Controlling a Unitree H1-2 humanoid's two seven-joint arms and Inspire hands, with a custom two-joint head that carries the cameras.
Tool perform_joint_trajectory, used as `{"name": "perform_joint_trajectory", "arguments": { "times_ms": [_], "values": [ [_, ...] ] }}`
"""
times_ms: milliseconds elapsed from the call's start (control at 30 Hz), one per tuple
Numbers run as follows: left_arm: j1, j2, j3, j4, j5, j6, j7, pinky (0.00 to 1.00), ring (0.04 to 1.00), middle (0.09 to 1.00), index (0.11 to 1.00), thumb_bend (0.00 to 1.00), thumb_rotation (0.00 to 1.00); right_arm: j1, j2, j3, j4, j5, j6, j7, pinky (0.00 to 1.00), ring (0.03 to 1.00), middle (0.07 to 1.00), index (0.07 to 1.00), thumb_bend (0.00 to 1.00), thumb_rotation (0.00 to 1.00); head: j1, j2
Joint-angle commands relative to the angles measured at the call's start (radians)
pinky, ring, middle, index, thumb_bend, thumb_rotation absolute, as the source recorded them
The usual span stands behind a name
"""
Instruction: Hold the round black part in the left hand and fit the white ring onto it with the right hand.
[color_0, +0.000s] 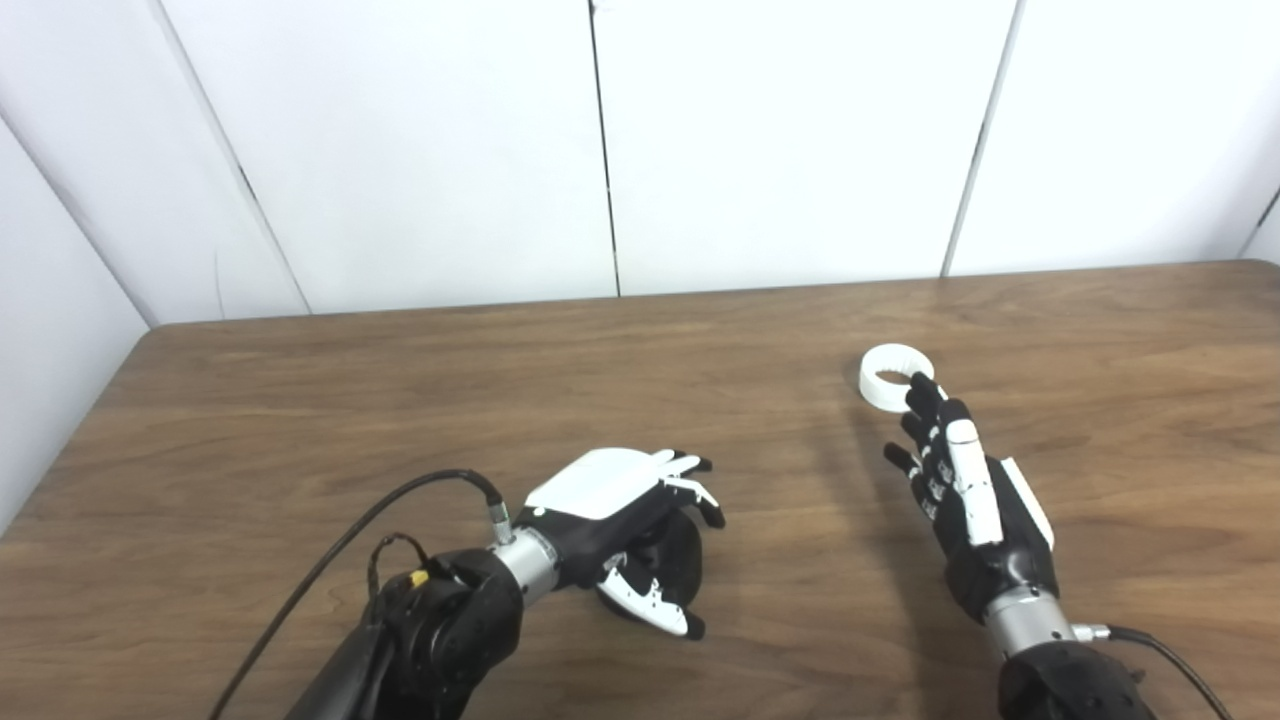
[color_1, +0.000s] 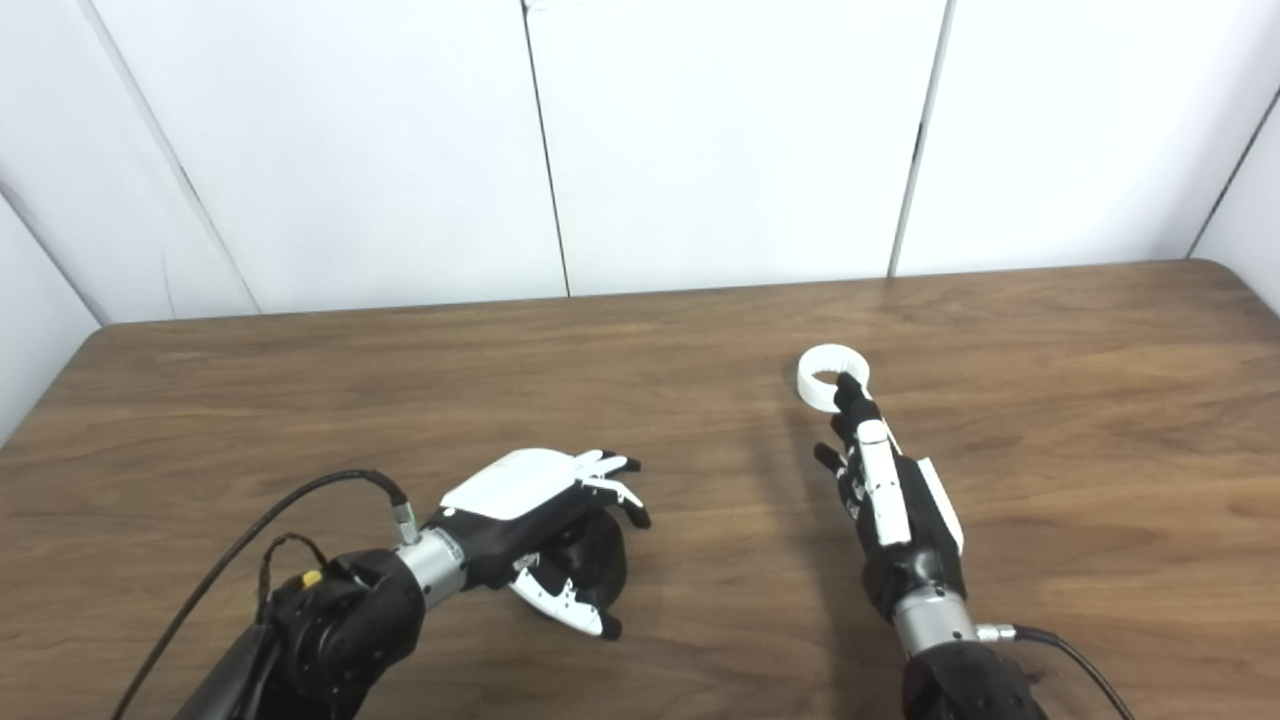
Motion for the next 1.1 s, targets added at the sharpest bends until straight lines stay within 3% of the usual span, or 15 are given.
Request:
{"name": "perform_joint_trajectory", "arguments": {
  "times_ms": [0, 167, 300, 600, 1067],
  "values": [
    [-0.020, 0.004, 0.026, -0.032, -0.007, -0.024, 0.026, 0.95, 1.000, 0.973, 0.751, 0.89, 0.30, -0.022, 0.007, 0.003, -0.035, 0.002, -0.023, 0.007, 0.91, 0.987, 0.978, 0.960, 0.46, 1.00, -0.002, 0.002],
    [-0.022, 0.007, 0.052, -0.043, -0.020, -0.008, 0.007, 0.95, 1.000, 0.971, 0.796, 0.91, 0.31, -0.021, 0.003, 0.000, -0.038, 0.006, -0.018, 0.009, 0.93, 0.991, 0.981, 0.961, 0.45, 1.00, 0.002, 0.003],
    [-0.022, 0.017, 0.067, -0.052, -0.024, -0.009, -0.002, 0.94, 1.000, 0.968, 0.838, 0.99, 0.30, -0.020, 0.001, -0.003, -0.037, 0.008, -0.020, 0.010, 0.92, 0.990, 0.982, 0.961, 0.46, 1.00, 0.002, 0.005],
    [-0.028, 0.047, 0.125, -0.094, -0.069, 0.040, -0.053, 0.92, 1.000, 0.980, 0.927, 1.00, 0.32, -0.020, -0.006, -0.002, -0.036, 0.014, -0.017, 0.015, 0.94, 0.993, 0.984, 0.963, 0.46, 1.00, 0.004, 0.009],
    [-0.049, 0.113, 0.162, -0.111, -0.077, 0.110, -0.135, 0.95, 1.000, 1.000, 0.948, 1.00, 0.32, -0.018, -0.009, -0.005, -0.040, 0.024, -0.010, 0.015, 0.94, 0.994, 0.983, 0.962, 0.46, 1.00, 0.013, 0.020]
  ]
}}
